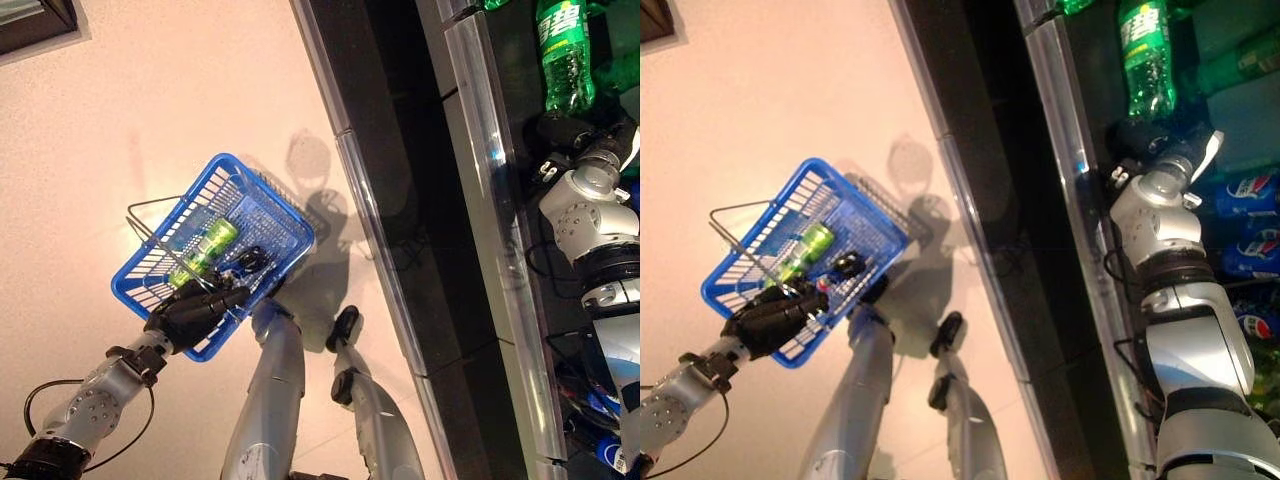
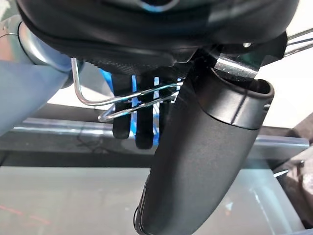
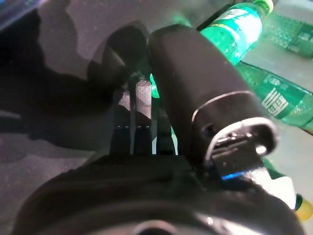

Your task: Pick up the drink and place into the basket.

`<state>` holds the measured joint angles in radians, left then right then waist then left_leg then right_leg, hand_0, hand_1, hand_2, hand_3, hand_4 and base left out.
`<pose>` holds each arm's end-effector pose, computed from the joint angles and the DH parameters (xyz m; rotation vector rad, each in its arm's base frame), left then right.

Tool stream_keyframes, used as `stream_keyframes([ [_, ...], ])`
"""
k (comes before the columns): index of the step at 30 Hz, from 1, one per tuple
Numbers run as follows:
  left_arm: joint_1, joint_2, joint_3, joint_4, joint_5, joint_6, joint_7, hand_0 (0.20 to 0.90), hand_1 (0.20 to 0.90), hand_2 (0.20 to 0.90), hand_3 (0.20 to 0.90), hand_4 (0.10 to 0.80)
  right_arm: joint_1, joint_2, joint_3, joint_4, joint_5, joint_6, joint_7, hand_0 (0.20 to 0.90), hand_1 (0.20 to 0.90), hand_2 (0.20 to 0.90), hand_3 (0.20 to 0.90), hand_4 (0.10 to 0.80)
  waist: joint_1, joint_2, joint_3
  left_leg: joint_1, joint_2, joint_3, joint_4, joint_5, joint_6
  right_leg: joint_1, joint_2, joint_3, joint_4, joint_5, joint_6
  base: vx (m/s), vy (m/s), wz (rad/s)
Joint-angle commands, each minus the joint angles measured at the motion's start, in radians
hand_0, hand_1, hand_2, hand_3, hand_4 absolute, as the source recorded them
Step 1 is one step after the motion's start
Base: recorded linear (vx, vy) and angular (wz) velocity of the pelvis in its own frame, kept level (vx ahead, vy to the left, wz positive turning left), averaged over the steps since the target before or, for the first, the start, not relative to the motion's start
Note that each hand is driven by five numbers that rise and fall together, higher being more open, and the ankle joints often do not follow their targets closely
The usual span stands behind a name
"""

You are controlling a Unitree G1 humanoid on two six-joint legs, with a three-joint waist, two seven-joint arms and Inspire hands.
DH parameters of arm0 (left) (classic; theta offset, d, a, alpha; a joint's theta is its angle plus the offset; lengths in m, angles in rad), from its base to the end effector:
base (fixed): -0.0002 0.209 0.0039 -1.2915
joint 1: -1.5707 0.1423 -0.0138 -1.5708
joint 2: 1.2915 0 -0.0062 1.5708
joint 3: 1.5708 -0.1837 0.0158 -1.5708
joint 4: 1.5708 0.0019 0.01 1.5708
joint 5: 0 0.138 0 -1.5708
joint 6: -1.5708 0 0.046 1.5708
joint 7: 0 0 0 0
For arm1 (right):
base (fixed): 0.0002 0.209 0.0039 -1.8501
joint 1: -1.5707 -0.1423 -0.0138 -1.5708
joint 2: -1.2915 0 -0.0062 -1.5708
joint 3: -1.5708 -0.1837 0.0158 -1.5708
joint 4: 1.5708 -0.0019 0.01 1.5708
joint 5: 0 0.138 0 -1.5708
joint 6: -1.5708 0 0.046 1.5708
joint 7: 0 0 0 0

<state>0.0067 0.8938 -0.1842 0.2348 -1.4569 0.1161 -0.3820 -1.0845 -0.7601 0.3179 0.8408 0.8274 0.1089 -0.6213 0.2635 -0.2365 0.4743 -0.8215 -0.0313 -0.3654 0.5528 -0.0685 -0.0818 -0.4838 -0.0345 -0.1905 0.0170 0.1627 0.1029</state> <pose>0.1905 0.3052 0.0603 -0.6104 0.2714 -0.2482 0.3457 -0.2648 0.2398 0.0636 -0.1265 -0.7149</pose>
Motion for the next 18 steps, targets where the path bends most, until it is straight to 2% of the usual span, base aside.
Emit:
stream_keyframes([
  [1, -0.028, 0.004, 0.086, -0.335, -0.061, -0.1, -0.235, 0.3, 0.3, 0.3, 0.2, 0.1, -0.08, -0.146, 0.097, -0.028, -0.108, 0.027, 0.068, 0.3, 0.3, 0.3, 0.2, 0.1, 0.056, 0.064, 0.046, 0.246, -0.032, 0.092, -0.32, 0.013, 0.165, 0.028, -0.053, -0.048, 0.23, -0.095, 0.051, -0.085, 0.037, -0.02],
  [11, -0.02, -0.032, 0.084, -0.367, -0.051, -0.089, -0.213, 0.3, 0.3, 0.3, 0.2, 0.1, 0.004, -0.166, 0.08, -0.163, -0.232, 0.083, 0.108, 0.3, 0.3, 0.3, 0.2, 0.1, 0.035, 0.075, 0.046, 0.317, -0.025, 0.119, -0.341, 0.017, 0.171, 0.07, -0.05, -0.036, 0.241, -0.111, 0.037, -0.071, 0.012, -0.05],
  [18, -0.003, -0.091, 0.083, -0.405, -0.026, -0.07, -0.161, 0.3, 0.3, 0.3, 0.2, 0.1, 0.153, -0.128, 0.001, -0.305, -0.313, 0.137, 0.137, 0.3, 0.3, 0.3, 0.2, 0.1, 0.027, 0.083, 0.046, 0.462, -0.019, 0.126, -0.396, 0.024, 0.17, 0.185, -0.036, -0.021, 0.227, -0.143, 0.022, -0.041, -0.013, -0.02],
])
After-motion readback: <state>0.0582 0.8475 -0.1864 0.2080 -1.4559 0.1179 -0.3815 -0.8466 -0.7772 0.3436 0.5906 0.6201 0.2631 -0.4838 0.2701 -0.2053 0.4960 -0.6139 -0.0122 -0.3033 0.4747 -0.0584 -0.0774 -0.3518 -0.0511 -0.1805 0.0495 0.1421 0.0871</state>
